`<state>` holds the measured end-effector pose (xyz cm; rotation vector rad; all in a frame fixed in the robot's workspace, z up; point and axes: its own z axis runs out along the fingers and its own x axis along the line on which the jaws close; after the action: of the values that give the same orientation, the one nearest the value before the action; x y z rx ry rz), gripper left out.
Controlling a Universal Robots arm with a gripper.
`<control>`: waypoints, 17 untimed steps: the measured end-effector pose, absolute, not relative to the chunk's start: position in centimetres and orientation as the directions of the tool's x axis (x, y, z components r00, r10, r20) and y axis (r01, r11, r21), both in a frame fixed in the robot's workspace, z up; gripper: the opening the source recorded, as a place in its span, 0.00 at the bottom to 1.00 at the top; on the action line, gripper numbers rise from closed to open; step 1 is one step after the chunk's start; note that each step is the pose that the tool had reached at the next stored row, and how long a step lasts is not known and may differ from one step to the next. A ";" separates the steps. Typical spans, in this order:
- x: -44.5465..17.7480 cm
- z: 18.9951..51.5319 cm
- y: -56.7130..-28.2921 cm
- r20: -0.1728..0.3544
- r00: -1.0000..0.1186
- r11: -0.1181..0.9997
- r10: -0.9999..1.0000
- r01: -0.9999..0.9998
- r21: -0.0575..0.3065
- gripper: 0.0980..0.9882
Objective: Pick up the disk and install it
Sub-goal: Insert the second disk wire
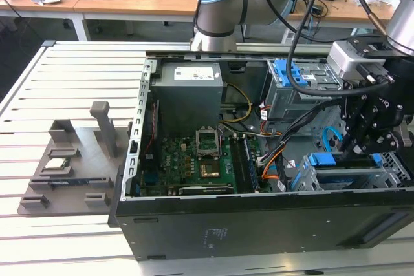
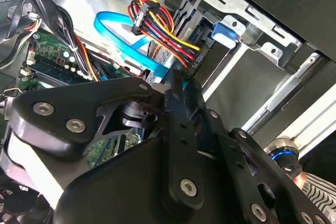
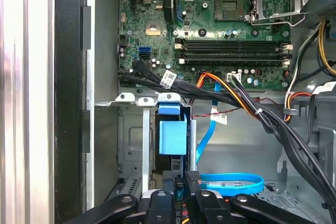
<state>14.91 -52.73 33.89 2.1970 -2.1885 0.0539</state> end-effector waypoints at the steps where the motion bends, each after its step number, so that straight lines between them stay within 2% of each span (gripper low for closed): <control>1: 14.9 34.2 -52.7 0.052 0.004 -0.004 -0.999 -1.000 0.004 0.16; 4: 14.9 35.2 -52.3 0.053 0.004 -0.004 -0.999 -1.000 0.004 0.14; 6: 15.3 35.2 -52.3 0.053 0.007 -0.006 -0.999 -1.000 0.007 0.00; 17: 16.2 34.3 -52.3 0.052 0.010 -0.009 -0.999 -1.000 0.020 0.01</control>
<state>16.20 -52.31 34.28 2.1954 -2.1747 0.0356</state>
